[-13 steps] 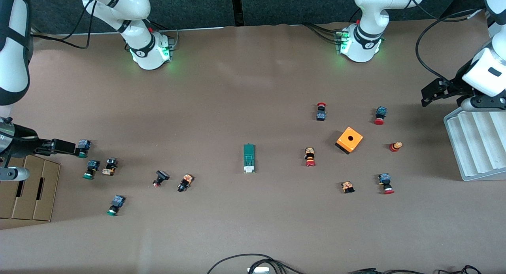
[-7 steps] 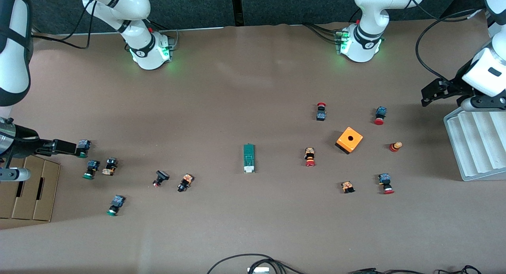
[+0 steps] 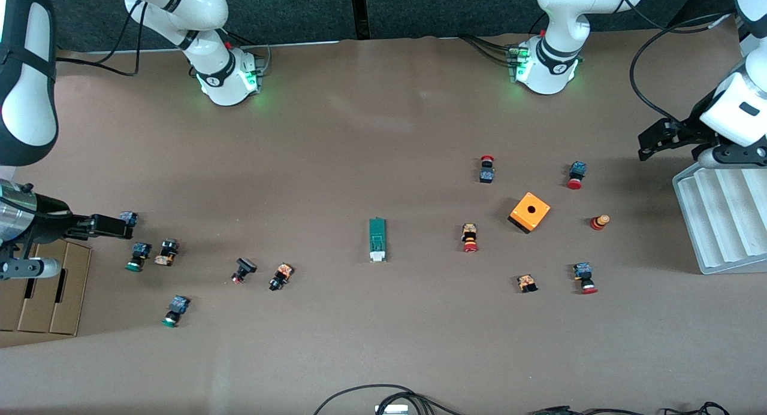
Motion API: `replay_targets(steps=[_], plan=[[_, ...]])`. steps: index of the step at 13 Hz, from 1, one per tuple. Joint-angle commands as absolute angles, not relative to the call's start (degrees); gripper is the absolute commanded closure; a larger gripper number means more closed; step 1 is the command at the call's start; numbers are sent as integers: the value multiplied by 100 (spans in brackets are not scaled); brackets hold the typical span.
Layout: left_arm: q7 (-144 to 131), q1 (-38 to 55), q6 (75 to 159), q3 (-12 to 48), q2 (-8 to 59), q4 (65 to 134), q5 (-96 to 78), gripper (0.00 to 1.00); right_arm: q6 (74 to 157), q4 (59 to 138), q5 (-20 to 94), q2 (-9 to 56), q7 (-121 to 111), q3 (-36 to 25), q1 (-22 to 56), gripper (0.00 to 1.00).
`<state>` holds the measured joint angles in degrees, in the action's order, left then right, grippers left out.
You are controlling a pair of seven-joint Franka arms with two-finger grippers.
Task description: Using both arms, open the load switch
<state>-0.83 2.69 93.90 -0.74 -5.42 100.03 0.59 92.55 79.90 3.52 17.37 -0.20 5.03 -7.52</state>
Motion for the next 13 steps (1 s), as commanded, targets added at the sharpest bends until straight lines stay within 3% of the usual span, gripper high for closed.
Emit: replay_targets(steps=[1,13], plan=[[-35,308,9246,-105,-510,9870,114,0,9360,8007,466,1749,-9,475,-747,0],[-132,308,9246,-105,-501,9888,53,0,9597,8016,475,2267,-88,492,-396,0]])
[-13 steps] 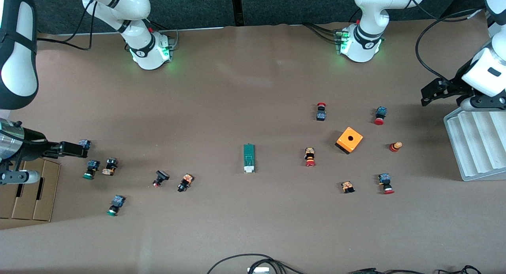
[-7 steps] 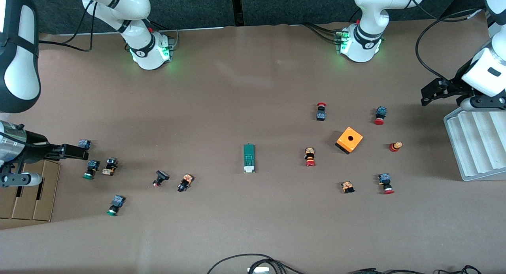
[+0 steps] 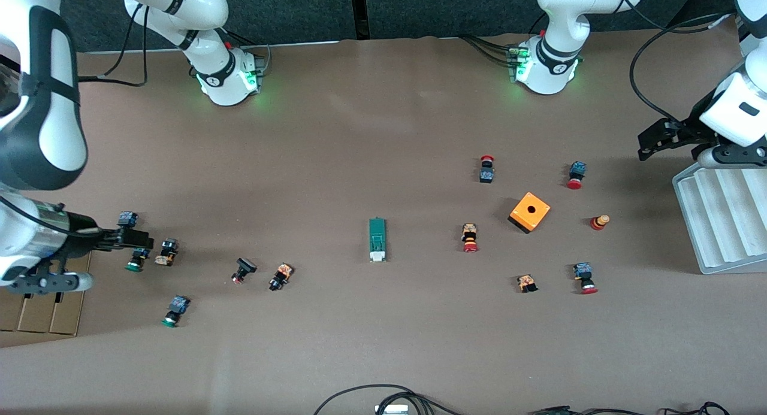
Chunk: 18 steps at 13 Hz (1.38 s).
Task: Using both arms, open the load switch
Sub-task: 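Move the left gripper over the green load switch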
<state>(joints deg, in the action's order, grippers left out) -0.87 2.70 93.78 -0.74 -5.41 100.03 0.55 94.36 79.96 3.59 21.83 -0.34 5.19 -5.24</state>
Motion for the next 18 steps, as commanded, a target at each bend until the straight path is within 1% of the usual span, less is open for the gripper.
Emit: replay_targets(steps=[1,5,8,11,14,18], plan=[[-132,308,9246,-105,-501,9888,53,0,9615,8016,475,2302,-97,492,-387,0],[-123,325,9246,-88,-510,9888,-8,0,9729,8016,483,2513,-123,492,-396,0],[-219,483,9351,192,-501,9870,-88,0,9835,8007,475,2531,-132,483,-430,0],[-1148,492,9658,719,-405,9844,-333,0,9940,8007,483,2584,-141,483,-448,0],[-2254,492,10053,1430,-256,9844,-282,0,9967,8016,483,2619,-202,475,-483,0],[-3776,492,10905,2292,140,9852,-193,0,9888,8016,457,2593,-193,448,-466,0]])
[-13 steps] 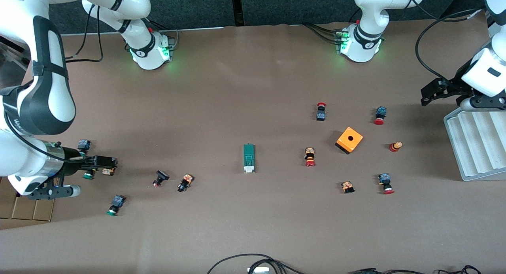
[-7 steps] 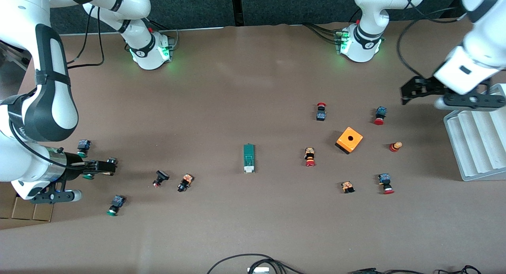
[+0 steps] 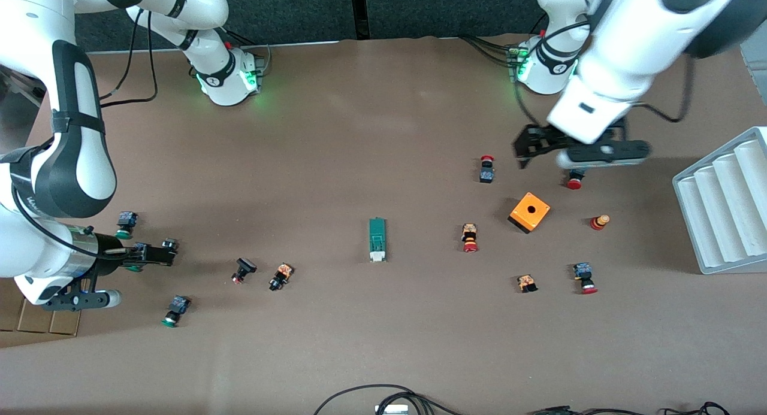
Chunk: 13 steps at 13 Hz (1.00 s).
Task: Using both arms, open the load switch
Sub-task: 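Move the left gripper over the green load switch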
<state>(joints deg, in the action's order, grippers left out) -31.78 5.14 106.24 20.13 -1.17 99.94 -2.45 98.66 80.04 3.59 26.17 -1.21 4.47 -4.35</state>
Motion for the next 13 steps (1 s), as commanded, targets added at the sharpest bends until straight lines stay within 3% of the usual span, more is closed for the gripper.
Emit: replay_targets(steps=[1,5,13], plan=[[-4058,492,11125,2485,236,9861,-106,0,9879,8016,483,2593,-193,457,-483,0],[-5585,754,11793,3067,737,9870,920,0,9511,8007,658,2558,-193,475,-466,0],[-8568,2266,12304,3067,1827,9879,3364,0,9404,8007,817,2575,-202,483,-422,0]])
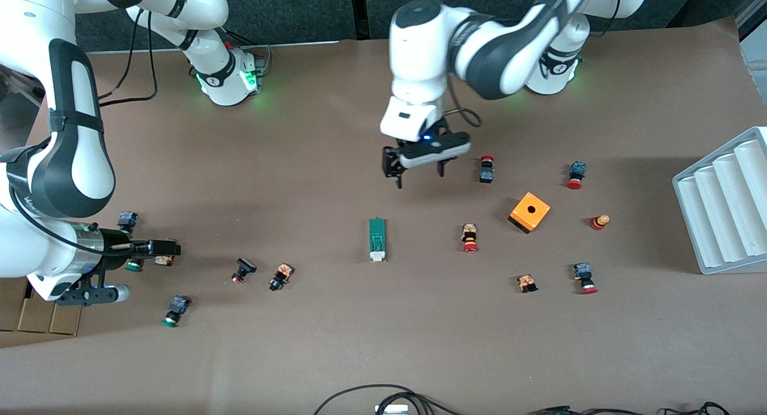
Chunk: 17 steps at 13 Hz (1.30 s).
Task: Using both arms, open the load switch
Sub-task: 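Move the left gripper over the green load switch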
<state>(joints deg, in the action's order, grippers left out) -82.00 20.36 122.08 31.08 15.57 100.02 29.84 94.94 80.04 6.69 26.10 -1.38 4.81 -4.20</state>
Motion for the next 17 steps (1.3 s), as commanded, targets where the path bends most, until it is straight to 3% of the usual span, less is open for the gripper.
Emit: replay_targets(steps=[1,7,17], plan=[[-8796,2363,12357,3067,1941,9888,3619,0,9430,8007,809,2601,-202,483,-422,0],[-10685,3163,12393,3067,2794,10019,5604,0,9466,8007,791,2593,-202,475,-448,0],[-12497,3322,12384,3067,3489,10274,7927,0,9597,7989,738,2575,-202,448,-474,0]])
